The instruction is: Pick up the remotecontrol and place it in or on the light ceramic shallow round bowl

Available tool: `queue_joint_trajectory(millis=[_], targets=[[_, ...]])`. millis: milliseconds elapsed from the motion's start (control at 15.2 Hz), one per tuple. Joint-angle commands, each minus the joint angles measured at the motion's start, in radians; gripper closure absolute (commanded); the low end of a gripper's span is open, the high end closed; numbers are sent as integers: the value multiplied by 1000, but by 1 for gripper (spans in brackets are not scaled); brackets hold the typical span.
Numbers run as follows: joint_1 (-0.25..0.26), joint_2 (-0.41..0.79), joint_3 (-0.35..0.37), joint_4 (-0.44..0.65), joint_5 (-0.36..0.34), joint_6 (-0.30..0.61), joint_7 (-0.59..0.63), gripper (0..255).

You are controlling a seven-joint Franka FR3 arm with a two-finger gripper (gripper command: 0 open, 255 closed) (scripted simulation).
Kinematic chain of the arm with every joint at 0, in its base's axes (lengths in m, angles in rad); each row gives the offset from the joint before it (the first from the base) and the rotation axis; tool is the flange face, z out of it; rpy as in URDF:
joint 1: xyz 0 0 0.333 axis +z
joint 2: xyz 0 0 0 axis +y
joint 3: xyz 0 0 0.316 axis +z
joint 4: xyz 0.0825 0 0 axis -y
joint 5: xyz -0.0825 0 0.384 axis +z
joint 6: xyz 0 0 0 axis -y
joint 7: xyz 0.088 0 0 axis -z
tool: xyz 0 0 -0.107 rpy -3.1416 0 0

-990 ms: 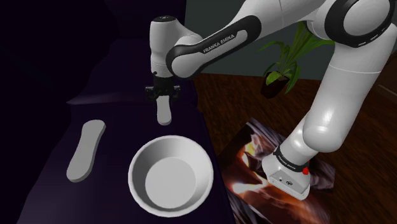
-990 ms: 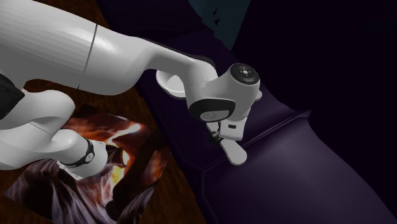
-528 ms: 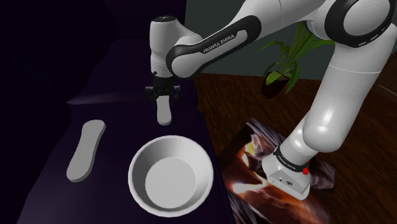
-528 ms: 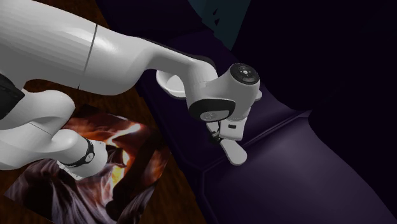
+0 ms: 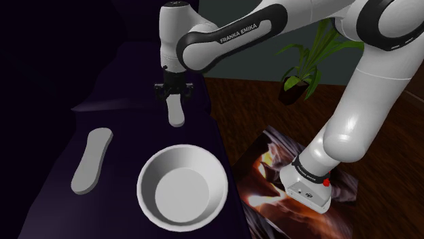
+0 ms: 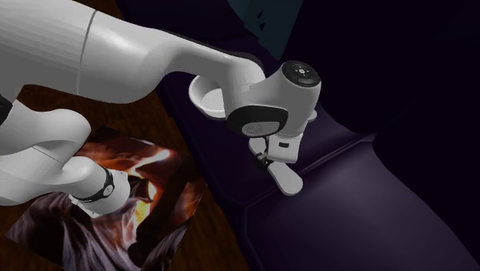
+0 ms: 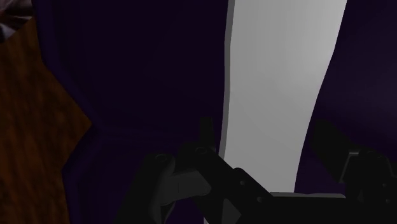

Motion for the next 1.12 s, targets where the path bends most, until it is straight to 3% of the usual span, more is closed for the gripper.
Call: queue_joint_trajectory(millis=[0,1056], targets=[[-3,-15,3,10,10,-23,-7,255],[-12,-91,13,141,58,-219,-42,255]])
